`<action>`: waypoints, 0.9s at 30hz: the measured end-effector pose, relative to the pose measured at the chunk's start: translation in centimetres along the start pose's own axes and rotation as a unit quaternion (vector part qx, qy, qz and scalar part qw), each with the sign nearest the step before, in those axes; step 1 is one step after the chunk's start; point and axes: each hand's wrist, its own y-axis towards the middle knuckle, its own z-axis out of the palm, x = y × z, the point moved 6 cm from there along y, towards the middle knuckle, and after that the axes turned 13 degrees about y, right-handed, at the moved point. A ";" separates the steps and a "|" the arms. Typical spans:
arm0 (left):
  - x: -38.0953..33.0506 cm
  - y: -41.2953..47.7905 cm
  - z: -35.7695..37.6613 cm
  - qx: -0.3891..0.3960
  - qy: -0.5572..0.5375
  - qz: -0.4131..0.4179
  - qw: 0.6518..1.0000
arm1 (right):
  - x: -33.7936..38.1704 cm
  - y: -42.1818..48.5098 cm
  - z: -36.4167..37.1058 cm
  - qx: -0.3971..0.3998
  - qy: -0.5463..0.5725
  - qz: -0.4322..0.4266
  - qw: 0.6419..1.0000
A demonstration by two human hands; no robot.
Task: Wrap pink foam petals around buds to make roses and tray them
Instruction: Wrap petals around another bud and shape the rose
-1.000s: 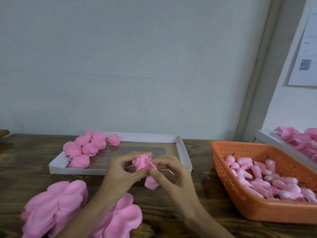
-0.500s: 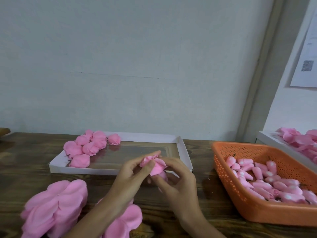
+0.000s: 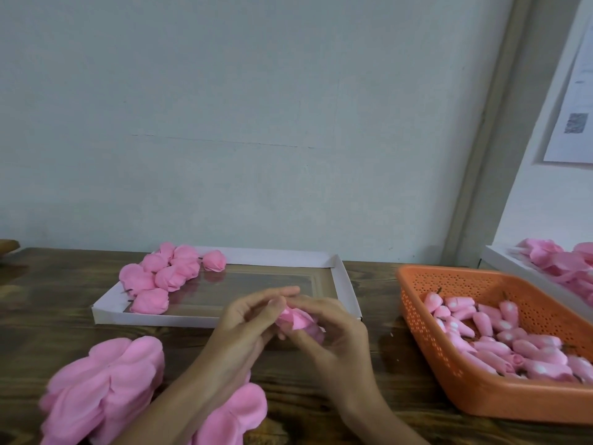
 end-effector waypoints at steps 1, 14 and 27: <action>0.0 -0.1 -0.1 -0.007 0.004 0.003 1.000 | 0.1 0.0 0.0 0.005 0.006 0.003 1.000; -0.2 -0.2 0.4 0.134 0.080 0.036 0.987 | 0.9 0.7 -0.3 -0.031 0.121 0.071 0.990; -0.2 -0.3 0.6 0.093 0.217 0.094 0.967 | -0.2 0.2 0.5 0.044 0.102 0.133 0.985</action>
